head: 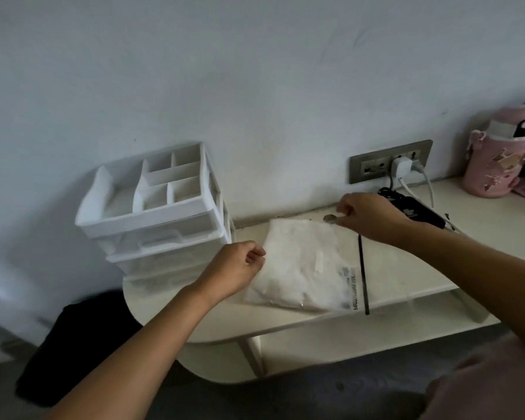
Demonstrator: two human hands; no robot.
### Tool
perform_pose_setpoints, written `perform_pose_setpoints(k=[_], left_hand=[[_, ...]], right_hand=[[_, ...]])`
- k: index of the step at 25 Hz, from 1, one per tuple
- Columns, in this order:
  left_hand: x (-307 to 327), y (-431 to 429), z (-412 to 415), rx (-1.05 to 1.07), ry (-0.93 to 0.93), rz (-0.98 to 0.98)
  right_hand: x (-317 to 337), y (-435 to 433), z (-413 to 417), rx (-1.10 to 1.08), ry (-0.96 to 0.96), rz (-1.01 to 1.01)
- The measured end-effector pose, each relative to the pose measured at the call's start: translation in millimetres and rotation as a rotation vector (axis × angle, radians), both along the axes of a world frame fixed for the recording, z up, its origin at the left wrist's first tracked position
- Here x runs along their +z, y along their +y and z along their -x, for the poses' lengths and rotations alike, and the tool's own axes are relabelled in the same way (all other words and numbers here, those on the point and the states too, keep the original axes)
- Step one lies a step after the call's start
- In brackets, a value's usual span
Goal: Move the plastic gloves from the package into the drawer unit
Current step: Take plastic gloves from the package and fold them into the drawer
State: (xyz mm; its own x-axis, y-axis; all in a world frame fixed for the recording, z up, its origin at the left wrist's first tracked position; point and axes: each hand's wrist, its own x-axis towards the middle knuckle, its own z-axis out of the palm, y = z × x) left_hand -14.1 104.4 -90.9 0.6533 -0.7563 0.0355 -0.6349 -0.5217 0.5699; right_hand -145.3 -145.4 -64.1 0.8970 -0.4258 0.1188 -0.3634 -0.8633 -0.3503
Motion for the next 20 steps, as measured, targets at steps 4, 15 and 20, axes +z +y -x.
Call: perform_pose_setpoints(k=[4, 15, 20], left_hand=[[11, 54, -12, 0.369, 0.456, 0.23], [0, 112, -42, 0.882, 1.3, 0.706], [6, 101, -42, 0.827, 1.47, 0.948]], right_hand=[[17, 61, -33, 0.195, -0.178, -0.067], [-6, 145, -93, 0.185, -0.145, -0.412], [-3, 162, -109, 0.223, -0.155, -0.454]])
